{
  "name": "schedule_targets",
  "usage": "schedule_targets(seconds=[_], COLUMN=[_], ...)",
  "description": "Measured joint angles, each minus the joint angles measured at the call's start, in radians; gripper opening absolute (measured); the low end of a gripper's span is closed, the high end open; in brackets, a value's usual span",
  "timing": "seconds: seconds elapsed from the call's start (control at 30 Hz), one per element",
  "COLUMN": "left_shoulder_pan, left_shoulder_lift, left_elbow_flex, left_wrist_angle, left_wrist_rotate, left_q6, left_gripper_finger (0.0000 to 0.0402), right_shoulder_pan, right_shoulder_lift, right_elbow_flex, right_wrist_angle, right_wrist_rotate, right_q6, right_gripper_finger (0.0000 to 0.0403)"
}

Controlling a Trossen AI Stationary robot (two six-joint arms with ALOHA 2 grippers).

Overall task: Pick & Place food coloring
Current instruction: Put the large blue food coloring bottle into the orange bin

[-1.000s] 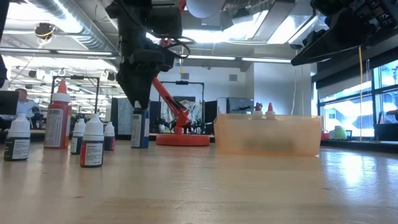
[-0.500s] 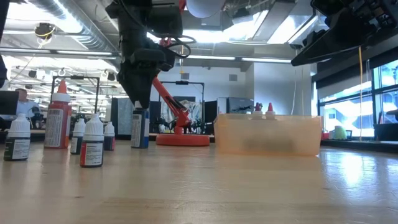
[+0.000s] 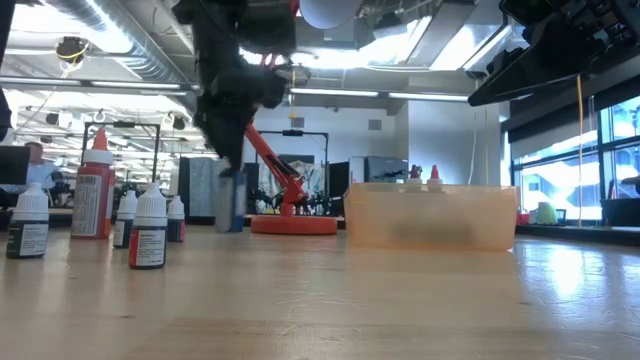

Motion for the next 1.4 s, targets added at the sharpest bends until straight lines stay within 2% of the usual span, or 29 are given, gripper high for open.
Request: schedule_targets(seconds=[0.3, 0.53, 0.6, 0.73, 0.97, 1.13, 1.4], left_shoulder_pan=[-0.039, -0.07, -0.077, -0.112, -0.216, -0.257, -0.269], left_shoulder_lift=[0.005, 0.01, 0.01, 0.01, 0.05, 0.159, 0.388], left_elbow_flex=[0.193, 0.207, 0.207, 0.207, 0.222, 0.35, 0.623], left_wrist_angle=[0.033, 0.227, 0.278, 0.332, 0.462, 0.376, 0.121], left_wrist_rotate=[-0.097, -0.089, -0.062, 0.057, 0.122, 0.105, 0.134], left_q6=[0.059, 0.167, 0.178, 0.171, 0.186, 0.21, 0.258], left_gripper_finger=[0.0114, 0.0114, 0.0114, 0.0114, 0.0114, 0.0114, 0.0114], right_shoulder_pan=[0.0, 0.0, 0.0, 0.0, 0.0, 0.0, 0.0], right_shoulder_lift=[0.0, 0.0, 0.0, 0.0, 0.0, 0.005, 0.027], right_elbow_flex=[0.0, 0.0, 0.0, 0.0, 0.0, 0.001, 0.001], right_wrist_angle=[0.0, 0.0, 0.0, 0.0, 0.001, 0.003, -0.008], right_wrist_rotate=[0.0, 0.0, 0.0, 0.0, 0.0, 0.0, 0.0], right_q6=[0.0, 0.0, 0.0, -0.001, -0.019, -0.018, -0.016], right_gripper_finger=[0.0207, 0.0207, 0.0207, 0.0207, 0.0207, 0.0207, 0.0207])
